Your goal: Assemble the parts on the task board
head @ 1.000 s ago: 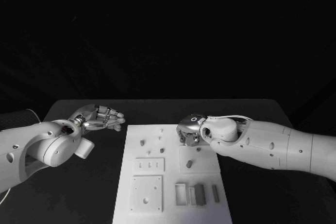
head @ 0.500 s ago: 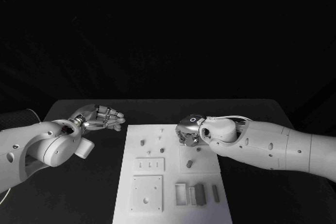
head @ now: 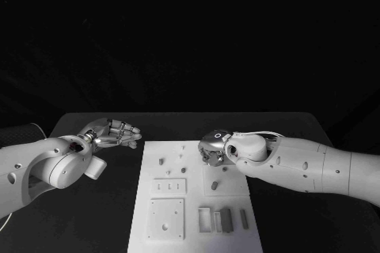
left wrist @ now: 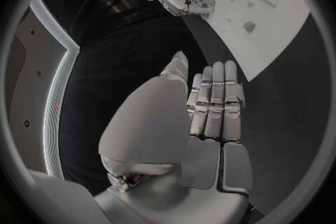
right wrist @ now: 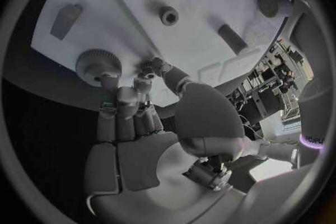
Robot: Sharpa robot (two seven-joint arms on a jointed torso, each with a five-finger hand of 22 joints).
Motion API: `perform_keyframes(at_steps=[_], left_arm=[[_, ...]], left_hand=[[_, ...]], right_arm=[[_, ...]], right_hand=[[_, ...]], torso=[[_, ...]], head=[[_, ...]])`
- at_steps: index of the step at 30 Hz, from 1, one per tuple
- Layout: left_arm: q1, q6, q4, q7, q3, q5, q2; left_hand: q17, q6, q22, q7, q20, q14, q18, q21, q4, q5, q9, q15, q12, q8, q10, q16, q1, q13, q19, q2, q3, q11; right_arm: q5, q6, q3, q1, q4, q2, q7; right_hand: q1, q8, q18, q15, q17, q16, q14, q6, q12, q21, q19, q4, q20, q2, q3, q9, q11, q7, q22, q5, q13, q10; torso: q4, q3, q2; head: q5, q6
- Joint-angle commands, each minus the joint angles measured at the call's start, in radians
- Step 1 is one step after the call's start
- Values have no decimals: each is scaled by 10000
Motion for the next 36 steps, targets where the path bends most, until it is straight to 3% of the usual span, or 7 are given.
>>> perform_keyframes(at_steps=[1, 7, 17, 30, 36], left_arm=[[26, 34, 8, 47, 6, 51, 12], [26, 51, -3, 52, 5, 47, 20], [26, 49, 0, 45, 4, 42, 6], [21, 31, -158, 79, 2, 11, 97], [22, -21, -236, 98, 2, -41, 108]], left_hand=[[12, -25, 8, -37, -68, 51, 128, -64, -8, -1, 13, 1, -71, -25, 11, -68, 49, 17, 5, -47, 55, 38], [16, -21, 9, -37, -69, 53, 127, -65, -9, -1, 15, 0, -71, -23, 15, -71, 53, 19, 6, -44, 57, 37], [24, -14, 10, -38, -72, 56, 126, -68, -11, 0, 18, -2, -72, -20, 25, -78, 62, 23, 9, -43, 64, 33], [33, -10, 11, -37, -72, 60, 123, -70, -7, 0, 20, -2, -74, -19, 33, -85, 61, 27, 12, -42, 68, 31], [37, -11, 12, -35, -73, 63, 122, -71, -6, 0, 20, -3, -77, -20, 33, -88, 59, 28, 15, -40, 69, 31]], right_arm=[[207, -251, -46, -79, 29, 13, -158], [486, -1020, -43, -100, 128, -14, -554], [572, -972, -43, -102, 107, 7, -662], [-533, -1764, -7, -109, 299, 175, -1761], [-759, -1747, 53, -105, 254, 387, -2036]], right_hand=[[25, 55, 279, -133, 15, 76, -123, 688, 94, 64, 31, -13, -54, 140, 68, 27, -82, -21, 217, 4, -26, -290], [90, 226, 279, -224, 88, 229, -93, 990, 316, 212, 60, -154, -109, 276, 154, 198, -188, -138, 225, -2, -122, -284], [267, 444, 279, -320, 117, 293, -93, 1258, 529, 315, 37, -190, -165, 510, 179, 463, -298, -255, 215, -3, -249, -175], [327, 533, 279, -362, 128, 339, -33, 1325, 655, 381, 72, -189, -213, 457, 144, 623, -338, -292, 208, -2, -334, -73], [334, 542, 279, -371, 126, 341, -14, 1338, 675, 393, 88, -188, -227, 434, 147, 652, -346, -299, 204, 0, -363, -48]], torso=[[-3, -1, 3], [2, 5, 1], [-8, 2, 2], [-14, -4, 6], [4, -12, -2]], head=[[13, 16], [20, 43], [25, 61], [44, 188], [73, 263]])
